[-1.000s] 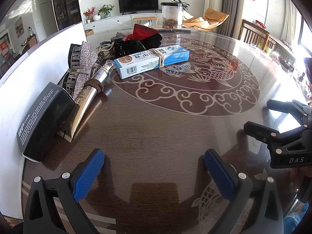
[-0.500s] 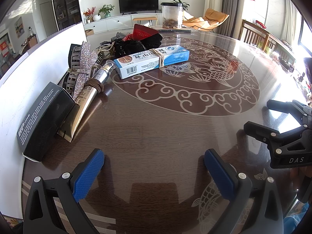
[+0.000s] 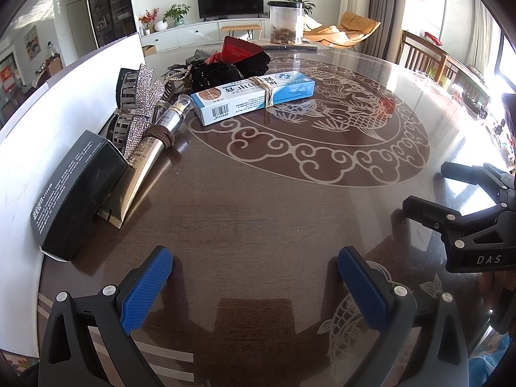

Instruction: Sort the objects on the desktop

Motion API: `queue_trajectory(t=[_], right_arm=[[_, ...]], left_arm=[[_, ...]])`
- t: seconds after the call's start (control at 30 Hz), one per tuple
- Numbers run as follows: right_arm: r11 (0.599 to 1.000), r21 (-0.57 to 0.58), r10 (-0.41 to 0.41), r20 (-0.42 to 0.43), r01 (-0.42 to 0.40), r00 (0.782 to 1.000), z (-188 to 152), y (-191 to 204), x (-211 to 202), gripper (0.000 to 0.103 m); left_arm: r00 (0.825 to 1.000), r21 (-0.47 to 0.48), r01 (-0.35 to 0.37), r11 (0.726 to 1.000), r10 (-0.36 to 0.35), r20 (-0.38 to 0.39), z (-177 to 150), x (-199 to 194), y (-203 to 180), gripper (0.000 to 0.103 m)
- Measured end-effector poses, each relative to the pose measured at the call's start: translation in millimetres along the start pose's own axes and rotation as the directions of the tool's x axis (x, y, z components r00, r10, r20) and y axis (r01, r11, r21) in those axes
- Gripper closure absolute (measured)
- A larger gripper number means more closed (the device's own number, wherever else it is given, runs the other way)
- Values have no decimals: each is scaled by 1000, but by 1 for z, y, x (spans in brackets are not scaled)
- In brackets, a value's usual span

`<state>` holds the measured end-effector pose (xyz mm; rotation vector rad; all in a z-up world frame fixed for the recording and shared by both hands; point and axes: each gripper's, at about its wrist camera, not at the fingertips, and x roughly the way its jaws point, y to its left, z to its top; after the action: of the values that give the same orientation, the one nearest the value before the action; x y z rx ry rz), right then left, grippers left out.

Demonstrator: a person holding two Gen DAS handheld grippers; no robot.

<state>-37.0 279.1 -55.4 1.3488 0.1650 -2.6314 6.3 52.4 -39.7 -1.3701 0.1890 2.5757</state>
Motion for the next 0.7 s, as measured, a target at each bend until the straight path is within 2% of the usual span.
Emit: queue_trajectory(t=[0.03,0.13,0.27,0.4,0.43,0.53,0.67,0.7], right_arm=[[1000,0,0,0,0,1000,0,0,0,0],[1000,0,0,0,0,1000,0,0,0,0],[1000,0,0,0,0,1000,0,0,0,0],[1000,0,0,0,0,1000,0,0,0,0],[1000,0,0,0,0,1000,0,0,0,0],[1000,0,0,0,0,1000,0,0,0,0],[1000,0,0,0,0,1000,0,0,0,0],[1000,0,0,0,0,1000,0,0,0,0]], left_arm=[[1000,-6,-19,1000,19,-6,2,-1,3,0],[989,-35,-123,992,125,76,11,-17,18,0],[952,-64,-249,966,256,170,40,-32,48,0],[923,-96,-331,939,344,172,75,-23,84,0],[921,-103,-347,932,359,152,81,-16,92,0],[933,-141,-341,930,353,71,92,8,112,0],[881,-21,-473,881,474,21,91,34,99,0],[868,-11,-495,869,495,37,87,37,93,0]])
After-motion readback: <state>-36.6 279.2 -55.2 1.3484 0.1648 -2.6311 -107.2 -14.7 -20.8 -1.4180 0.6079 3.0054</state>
